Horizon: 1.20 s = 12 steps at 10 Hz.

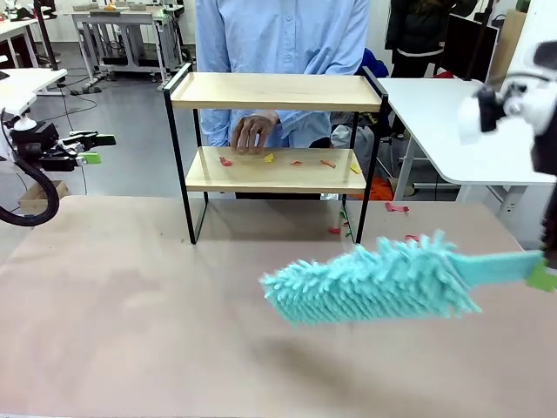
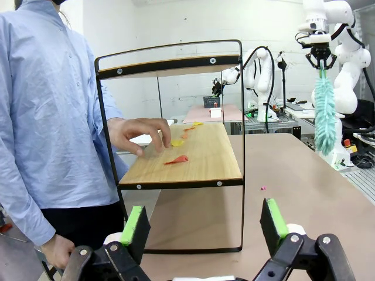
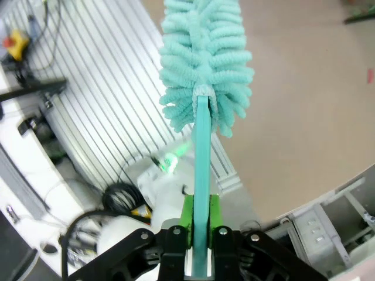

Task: Clean the shelf.
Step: Clean the specific section of the Shelf indicated by the human with the Duster.

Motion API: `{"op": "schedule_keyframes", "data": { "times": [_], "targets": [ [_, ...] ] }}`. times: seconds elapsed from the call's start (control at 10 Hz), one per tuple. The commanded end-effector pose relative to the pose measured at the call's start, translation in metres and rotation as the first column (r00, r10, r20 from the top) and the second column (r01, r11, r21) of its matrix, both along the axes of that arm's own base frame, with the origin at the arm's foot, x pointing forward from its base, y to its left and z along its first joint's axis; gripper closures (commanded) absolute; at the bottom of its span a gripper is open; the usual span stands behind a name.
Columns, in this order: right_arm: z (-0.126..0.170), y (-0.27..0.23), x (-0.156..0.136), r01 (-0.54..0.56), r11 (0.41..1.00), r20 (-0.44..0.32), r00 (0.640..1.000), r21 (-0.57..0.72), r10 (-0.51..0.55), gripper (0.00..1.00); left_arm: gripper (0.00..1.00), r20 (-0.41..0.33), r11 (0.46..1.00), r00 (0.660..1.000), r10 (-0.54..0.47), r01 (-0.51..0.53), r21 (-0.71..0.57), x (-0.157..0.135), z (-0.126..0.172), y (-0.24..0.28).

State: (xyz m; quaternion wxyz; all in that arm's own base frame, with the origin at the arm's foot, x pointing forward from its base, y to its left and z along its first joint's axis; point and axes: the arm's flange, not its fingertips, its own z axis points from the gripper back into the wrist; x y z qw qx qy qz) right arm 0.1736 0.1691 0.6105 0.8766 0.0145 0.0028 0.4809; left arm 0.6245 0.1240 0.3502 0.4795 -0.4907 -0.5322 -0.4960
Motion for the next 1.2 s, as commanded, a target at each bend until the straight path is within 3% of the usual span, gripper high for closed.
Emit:
{"op": "schedule_keyframes", "data": {
  "times": [0.0, 0.2, 0.4, 0.6, 0.7, 0.8, 1.1],
  "targets": [
    [0.020, 0.048, 0.001, 0.177, 0.974, 0.062, 0.980, 0.143, -0.187, 0.87, 0.00, 0.015, 1.000, 1.000, -0.006, 0.006, 0.010, -0.002, 0.003, 0.000],
    [0.022, 0.107, 0.012, 0.328, 0.926, 0.129, 0.926, 0.189, -0.354, 0.87, 0.00, 0.015, 1.000, 1.000, -0.006, 0.006, 0.010, -0.002, 0.003, 0.000],
    [0.009, 0.161, 0.039, 0.479, 0.846, 0.079, 0.858, 0.235, -0.508, 0.87, 0.00, 0.015, 1.000, 1.000, -0.006, 0.006, 0.010, -0.002, 0.003, 0.000],
    [-0.004, 0.199, 0.060, 0.482, 0.833, 0.052, 0.857, 0.271, -0.513, 0.87, 0.00, 0.015, 1.000, 1.000, -0.006, 0.006, 0.010, -0.002, 0.003, 0.000],
    [-0.005, 0.190, 0.065, 0.436, 0.854, -0.053, 0.897, 0.284, -0.440, 0.87, 0.00, 0.015, 1.000, 1.000, -0.006, 0.006, 0.010, -0.002, 0.003, 0.000],
    [-0.011, 0.185, 0.050, 0.473, 0.844, 0.062, 0.863, 0.251, -0.502, 0.87, 0.00, 0.015, 1.000, 1.000, -0.006, 0.006, 0.010, -0.002, 0.003, 0.000],
    [-0.011, 0.185, 0.050, 0.473, 0.844, 0.062, 0.863, 0.251, -0.502, 0.87, 0.00, 0.015, 1.000, 1.000, -0.006, 0.006, 0.010, -0.002, 0.003, 0.000]
  ]
}}
